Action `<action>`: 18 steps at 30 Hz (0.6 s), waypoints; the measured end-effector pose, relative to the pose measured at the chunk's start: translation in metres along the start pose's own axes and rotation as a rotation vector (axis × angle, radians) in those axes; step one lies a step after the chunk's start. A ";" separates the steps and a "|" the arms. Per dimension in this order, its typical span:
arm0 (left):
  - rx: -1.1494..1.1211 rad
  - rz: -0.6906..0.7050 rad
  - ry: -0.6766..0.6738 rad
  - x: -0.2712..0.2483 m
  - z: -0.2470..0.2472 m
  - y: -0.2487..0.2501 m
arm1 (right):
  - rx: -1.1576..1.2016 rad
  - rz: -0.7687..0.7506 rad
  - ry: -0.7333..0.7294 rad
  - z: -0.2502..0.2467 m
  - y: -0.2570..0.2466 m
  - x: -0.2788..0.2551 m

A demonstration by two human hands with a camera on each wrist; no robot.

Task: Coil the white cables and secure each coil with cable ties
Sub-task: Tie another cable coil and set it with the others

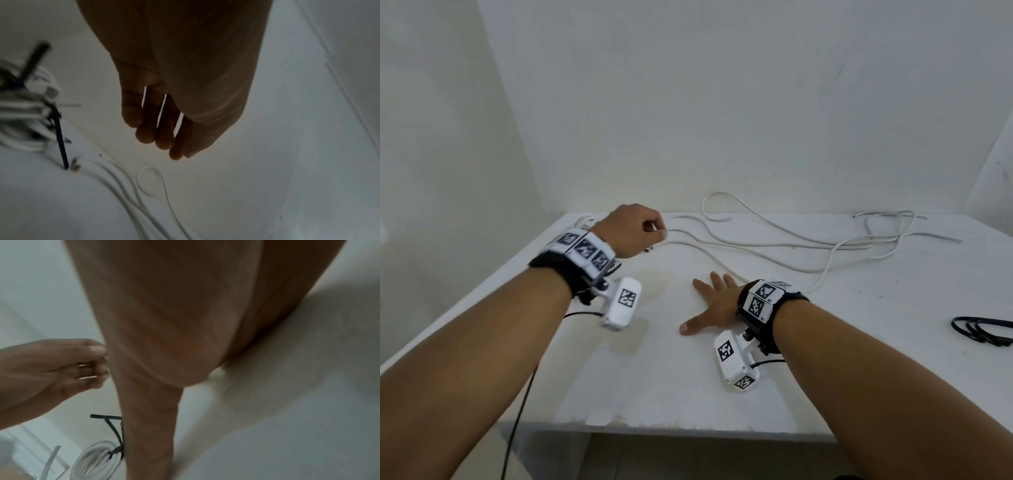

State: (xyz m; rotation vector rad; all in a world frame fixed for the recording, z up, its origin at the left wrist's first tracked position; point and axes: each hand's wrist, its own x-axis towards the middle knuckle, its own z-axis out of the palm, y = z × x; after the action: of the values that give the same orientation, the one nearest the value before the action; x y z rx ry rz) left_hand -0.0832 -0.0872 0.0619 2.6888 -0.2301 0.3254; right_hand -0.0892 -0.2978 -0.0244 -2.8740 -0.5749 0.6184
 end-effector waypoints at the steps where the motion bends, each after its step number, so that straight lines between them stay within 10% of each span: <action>1: -0.006 -0.009 -0.062 0.013 0.011 0.006 | -0.006 -0.009 -0.001 -0.001 0.001 -0.002; 18: 0.504 -0.260 -0.332 0.129 0.093 -0.034 | 0.037 -0.060 -0.062 -0.003 0.014 0.007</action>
State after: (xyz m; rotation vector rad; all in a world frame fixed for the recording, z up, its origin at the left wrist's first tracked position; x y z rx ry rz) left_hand 0.0651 -0.1103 -0.0001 3.2120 0.1285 -0.1709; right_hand -0.0775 -0.3085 -0.0274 -2.8010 -0.6494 0.7029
